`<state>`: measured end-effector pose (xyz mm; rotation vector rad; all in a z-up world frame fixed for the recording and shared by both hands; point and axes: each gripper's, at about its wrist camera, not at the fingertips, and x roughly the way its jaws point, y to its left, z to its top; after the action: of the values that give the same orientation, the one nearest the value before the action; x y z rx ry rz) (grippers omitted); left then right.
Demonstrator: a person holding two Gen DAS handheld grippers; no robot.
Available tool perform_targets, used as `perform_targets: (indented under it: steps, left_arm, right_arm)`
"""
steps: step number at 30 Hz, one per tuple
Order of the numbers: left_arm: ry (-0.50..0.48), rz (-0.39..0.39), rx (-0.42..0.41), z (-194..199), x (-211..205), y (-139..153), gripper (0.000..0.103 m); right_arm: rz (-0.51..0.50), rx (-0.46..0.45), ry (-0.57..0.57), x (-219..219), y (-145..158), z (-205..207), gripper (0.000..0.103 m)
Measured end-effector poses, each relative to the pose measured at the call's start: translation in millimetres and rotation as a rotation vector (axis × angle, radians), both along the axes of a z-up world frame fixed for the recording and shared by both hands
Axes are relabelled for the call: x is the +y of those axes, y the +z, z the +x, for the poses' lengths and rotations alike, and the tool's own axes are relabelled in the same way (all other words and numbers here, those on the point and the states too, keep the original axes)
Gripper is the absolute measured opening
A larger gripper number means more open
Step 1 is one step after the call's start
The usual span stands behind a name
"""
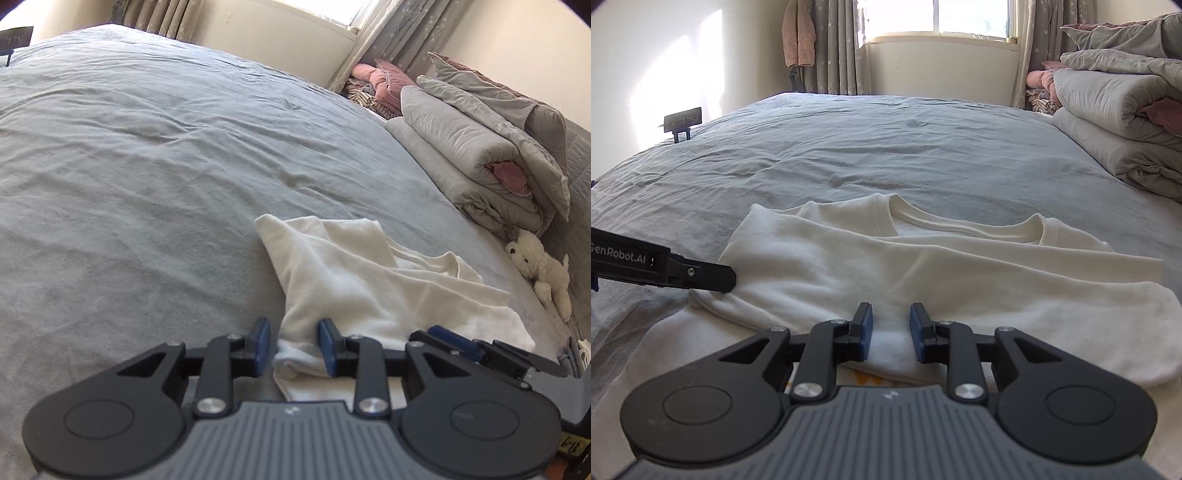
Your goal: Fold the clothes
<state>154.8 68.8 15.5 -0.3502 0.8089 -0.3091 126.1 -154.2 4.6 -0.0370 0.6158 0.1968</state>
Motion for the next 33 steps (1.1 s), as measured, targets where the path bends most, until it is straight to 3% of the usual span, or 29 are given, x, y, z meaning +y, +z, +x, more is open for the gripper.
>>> perform_targets:
  steps: [4, 8, 12, 14, 16, 19, 27, 30, 33]
  left_arm:
    - [0.02, -0.024, 0.006, -1.0, 4.9, 1.2, 0.031]
    - [0.048, -0.05, -0.072, -7.7, 8.3, 13.6, 0.028]
    - [0.009, -0.112, -0.128, -12.3, 4.8, 19.9, 0.029]
    - [-0.028, -0.069, -0.126, -13.0, -5.5, 14.2, 0.03]
    - [-0.042, 0.107, -0.1, -11.0, -21.8, 4.6, 0.031]
    - [-0.066, 0.165, -0.092, -8.0, -25.7, 0.6, 0.034]
    - [-0.054, 0.134, -0.051, -5.2, -18.0, 0.2, 0.034]
    - [-0.054, 0.138, -0.051, -5.9, -19.4, 0.7, 0.034]
    - [-0.053, 0.14, -0.051, -6.4, -19.9, 1.1, 0.034]
  right_arm:
    - [0.007, -0.011, -0.001, -0.3, -1.3, -1.6, 0.027]
    - [0.011, -0.022, -0.002, 0.2, -2.4, -3.3, 0.027]
    - [-0.001, -0.029, -0.004, 2.3, -3.1, -3.8, 0.027]
    - [-0.007, -0.031, -0.004, 3.1, -3.4, -4.0, 0.027]
    - [-0.009, -0.032, -0.005, 3.4, -3.4, -4.3, 0.027]
    - [-0.013, -0.032, -0.005, 4.0, -3.4, -4.3, 0.028]
    - [0.033, -0.004, -0.025, -2.2, 3.8, -15.8, 0.032]
    - [0.014, 0.018, 0.01, -2.1, 5.2, -37.9, 0.047]
    - [-0.012, 0.029, 0.034, -5.7, 2.0, -62.0, 0.053]
